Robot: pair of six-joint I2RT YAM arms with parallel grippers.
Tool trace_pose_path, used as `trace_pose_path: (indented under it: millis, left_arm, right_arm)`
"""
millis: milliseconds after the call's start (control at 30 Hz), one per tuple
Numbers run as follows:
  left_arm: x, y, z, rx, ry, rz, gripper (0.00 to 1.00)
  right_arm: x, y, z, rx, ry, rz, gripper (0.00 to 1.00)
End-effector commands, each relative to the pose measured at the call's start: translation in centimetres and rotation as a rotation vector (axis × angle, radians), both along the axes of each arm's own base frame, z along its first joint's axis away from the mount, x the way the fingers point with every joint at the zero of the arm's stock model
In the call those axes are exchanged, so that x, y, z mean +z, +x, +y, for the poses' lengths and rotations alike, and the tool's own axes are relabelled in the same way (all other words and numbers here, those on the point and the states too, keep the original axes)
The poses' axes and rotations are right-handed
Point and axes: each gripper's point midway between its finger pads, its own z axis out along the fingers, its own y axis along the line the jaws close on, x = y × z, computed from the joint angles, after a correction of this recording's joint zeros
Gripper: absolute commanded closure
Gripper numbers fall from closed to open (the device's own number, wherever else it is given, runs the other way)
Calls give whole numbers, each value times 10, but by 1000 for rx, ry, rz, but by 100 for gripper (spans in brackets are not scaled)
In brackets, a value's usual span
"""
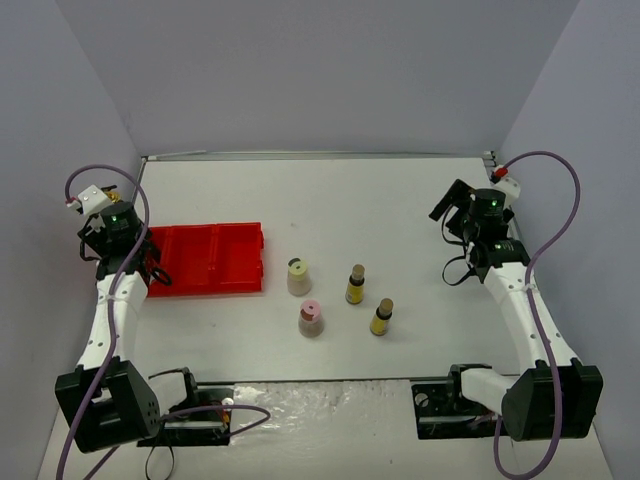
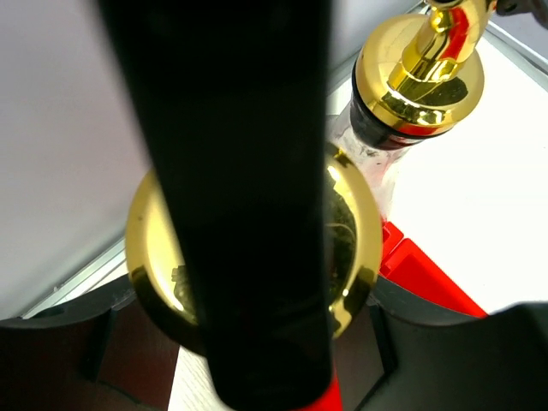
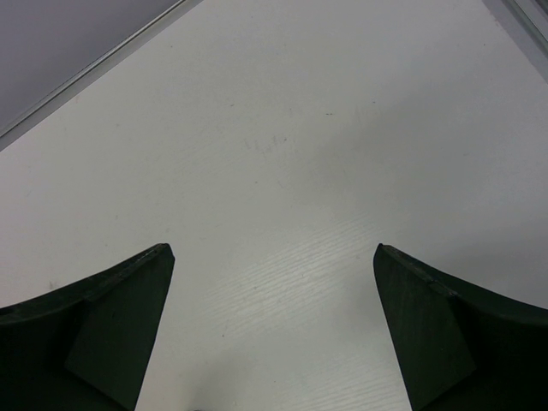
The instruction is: Organize the condiment bottles
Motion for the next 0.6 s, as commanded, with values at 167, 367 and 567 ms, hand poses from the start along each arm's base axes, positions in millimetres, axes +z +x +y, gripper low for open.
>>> trace_pose_path:
  millis: [167, 367, 567]
  left_arm:
    - [36, 12, 12, 32, 68, -176, 100]
    - [27, 13, 11, 26, 60, -167, 100]
    - [16, 12, 8, 34, 22, -145, 100]
  right_arm:
    - [19, 11, 2, 2, 4, -95, 0]
    - [17, 11, 3, 2, 9, -94, 0]
    - [15, 12, 4, 6, 13, -93, 0]
